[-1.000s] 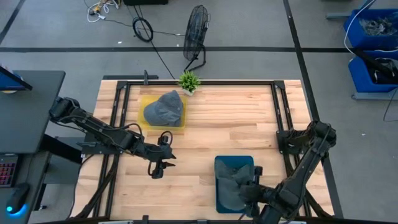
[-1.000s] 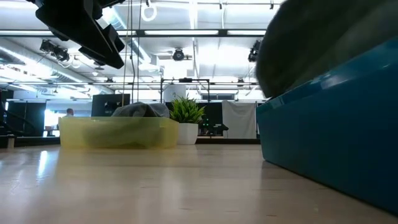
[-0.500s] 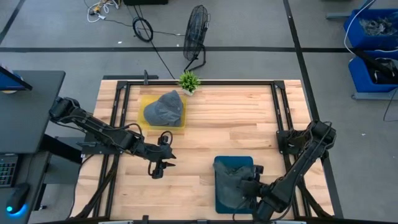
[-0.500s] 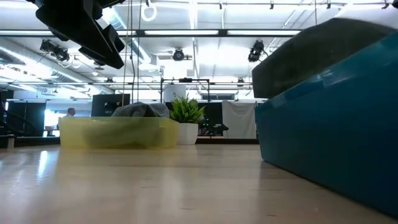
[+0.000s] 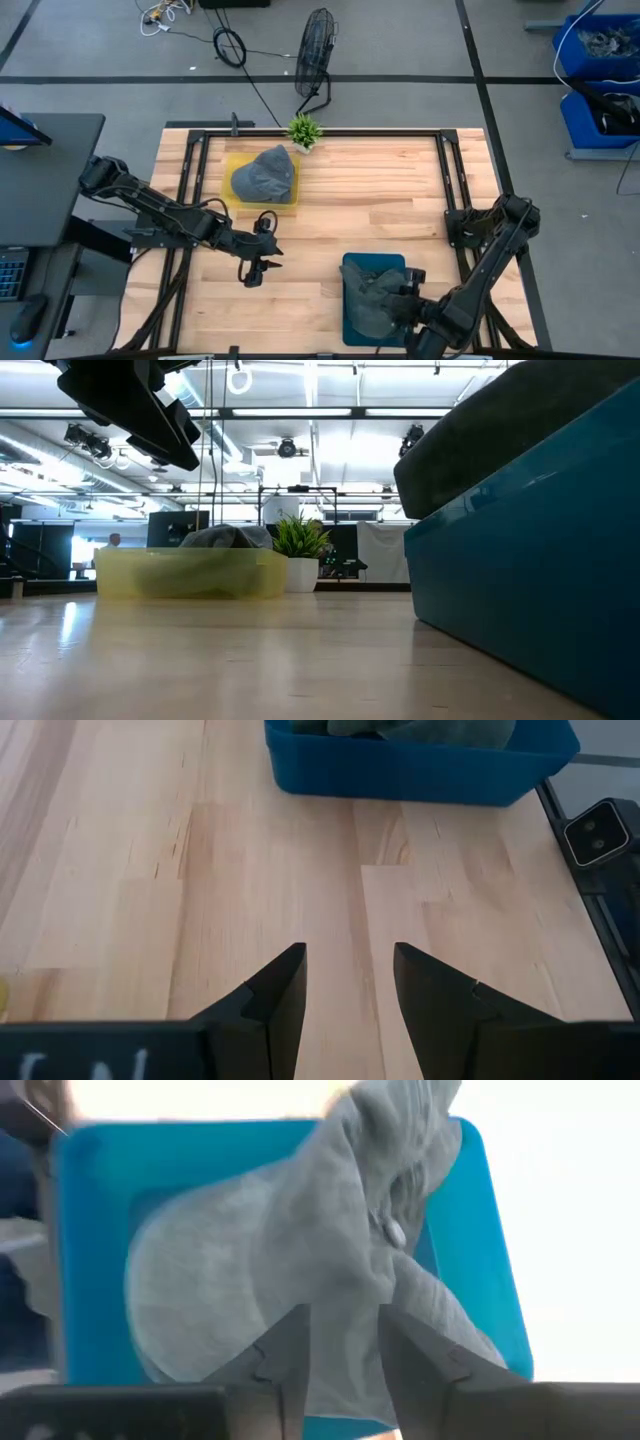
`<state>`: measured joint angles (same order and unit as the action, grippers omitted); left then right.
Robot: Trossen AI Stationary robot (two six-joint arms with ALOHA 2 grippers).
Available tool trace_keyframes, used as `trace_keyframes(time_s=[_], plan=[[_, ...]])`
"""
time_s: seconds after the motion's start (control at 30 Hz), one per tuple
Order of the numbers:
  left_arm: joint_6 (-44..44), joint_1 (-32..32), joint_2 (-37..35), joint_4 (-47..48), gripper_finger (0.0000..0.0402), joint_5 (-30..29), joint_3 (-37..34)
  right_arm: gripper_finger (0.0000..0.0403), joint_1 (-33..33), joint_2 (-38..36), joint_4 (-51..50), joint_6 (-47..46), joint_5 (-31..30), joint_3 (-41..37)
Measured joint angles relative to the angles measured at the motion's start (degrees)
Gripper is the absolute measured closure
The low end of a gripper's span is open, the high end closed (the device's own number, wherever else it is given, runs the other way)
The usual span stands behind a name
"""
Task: Pick & Place hat
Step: Put the black cap into the blue bin
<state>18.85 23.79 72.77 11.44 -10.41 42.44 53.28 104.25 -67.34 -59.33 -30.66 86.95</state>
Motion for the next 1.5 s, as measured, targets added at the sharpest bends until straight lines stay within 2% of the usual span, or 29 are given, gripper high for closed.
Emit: trace_keyframes(time_s=[0.13, 0.2, 0.43, 0.5, 0.67, 0.73, 0.9, 1.07, 1.27, 1.5], plan=[[-0.02, 0.00, 0.00, 0.00, 0.0246, 0.00, 0.00, 0.0271, 0.00, 0.00, 0.01, 0.31, -0.64, 2.59], [-0.02, 0.00, 0.00, 0.00, 0.0246, 0.00, 0.00, 0.0270, -0.11, 0.00, 0.20, 0.46, -2.87, 3.51], [0.00, 0.00, 0.02, -0.06, 0.0246, 0.00, 0.00, 0.0287, -3.87, 0.40, 3.89, 0.43, -20.22, 2.62], [0.00, 0.01, 0.02, -0.06, 0.0246, 0.00, 0.00, 0.0304, -6.15, 0.46, 7.82, 1.18, -17.95, -0.13], [0.02, 0.32, 0.02, 0.08, 0.0246, 0.01, 0.00, 0.0383, -10.25, 0.52, 23.17, 2.63, 1.77, -11.59], [0.02, 0.33, 0.02, 0.10, 0.0246, 0.02, 0.00, 0.0395, -10.55, 0.49, 29.54, 1.33, 5.26, -16.94], [-0.02, 0.35, 0.02, 0.11, 0.0246, 0.04, 0.00, 0.0398, -10.54, 0.33, 42.92, -3.45, 5.84, -27.86], [-0.02, 0.35, 0.02, 0.11, 0.0246, 0.04, 0.00, 0.0400, -10.72, 0.27, 52.83, -2.79, 4.39, -33.25], [-0.03, 0.35, 0.02, 0.11, 0.0246, 0.02, 0.00, 0.0401, -11.68, -0.74, 53.24, 3.85, 6.55, -32.68], [0.00, 0.35, 0.02, -0.05, 0.0246, 0.02, -0.02, 0.0401, -12.63, -8.05, 45.05, 12.47, 7.57, -23.93]])
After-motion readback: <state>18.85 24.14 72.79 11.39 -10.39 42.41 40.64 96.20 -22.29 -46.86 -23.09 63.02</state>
